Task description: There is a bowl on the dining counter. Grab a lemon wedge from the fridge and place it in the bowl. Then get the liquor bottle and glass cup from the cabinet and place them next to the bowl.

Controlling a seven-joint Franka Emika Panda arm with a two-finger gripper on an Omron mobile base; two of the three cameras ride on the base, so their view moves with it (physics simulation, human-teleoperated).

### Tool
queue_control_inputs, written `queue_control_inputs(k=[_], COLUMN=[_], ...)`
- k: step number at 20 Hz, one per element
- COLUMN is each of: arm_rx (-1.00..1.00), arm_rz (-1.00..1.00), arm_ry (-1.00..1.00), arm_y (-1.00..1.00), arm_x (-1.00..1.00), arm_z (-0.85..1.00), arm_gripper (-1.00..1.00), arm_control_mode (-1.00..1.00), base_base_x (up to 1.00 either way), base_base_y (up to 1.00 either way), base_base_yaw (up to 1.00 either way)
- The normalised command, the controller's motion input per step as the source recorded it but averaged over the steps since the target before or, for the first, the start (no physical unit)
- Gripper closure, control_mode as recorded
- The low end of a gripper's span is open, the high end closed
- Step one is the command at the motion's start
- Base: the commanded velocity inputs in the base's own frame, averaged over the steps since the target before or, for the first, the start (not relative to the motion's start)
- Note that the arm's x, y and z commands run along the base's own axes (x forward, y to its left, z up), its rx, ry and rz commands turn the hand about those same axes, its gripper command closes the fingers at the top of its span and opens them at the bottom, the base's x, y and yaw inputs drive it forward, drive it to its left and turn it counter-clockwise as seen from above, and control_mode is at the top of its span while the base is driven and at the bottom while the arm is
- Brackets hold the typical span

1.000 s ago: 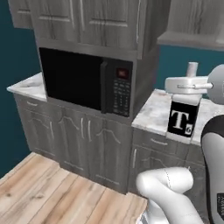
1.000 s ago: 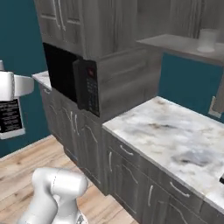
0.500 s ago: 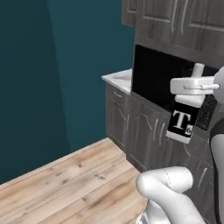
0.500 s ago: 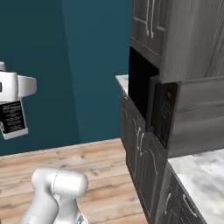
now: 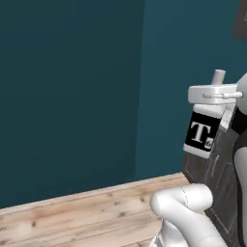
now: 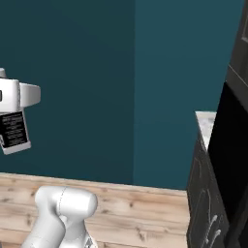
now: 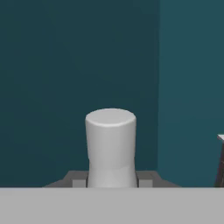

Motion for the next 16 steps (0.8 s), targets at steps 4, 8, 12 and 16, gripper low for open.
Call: queue_control_inputs(k=[4, 8, 12, 16], arm_rx=[0.00, 0.00, 0.00, 0.00], arm_rz=[0.00, 0.00, 0.00, 0.00], arm_ry=[0.00, 0.00, 0.00, 0.00], arm_y=[0.00, 0.00, 0.00, 0.00], arm_x=[0.00, 0.00, 0.00, 0.00], arm_z=[0.00, 0.00, 0.00, 0.00], arm_gripper=[1.00, 1.00, 1.00, 1.00], arm_control_mode=[1.00, 1.00, 1.00, 1.00], base_base_x=[1.00, 0.99, 0.90, 0.92], base_base_y=[0.26, 0.29, 0.26, 0.19], base_base_yaw=[0.58, 0.59, 0.63, 0.65])
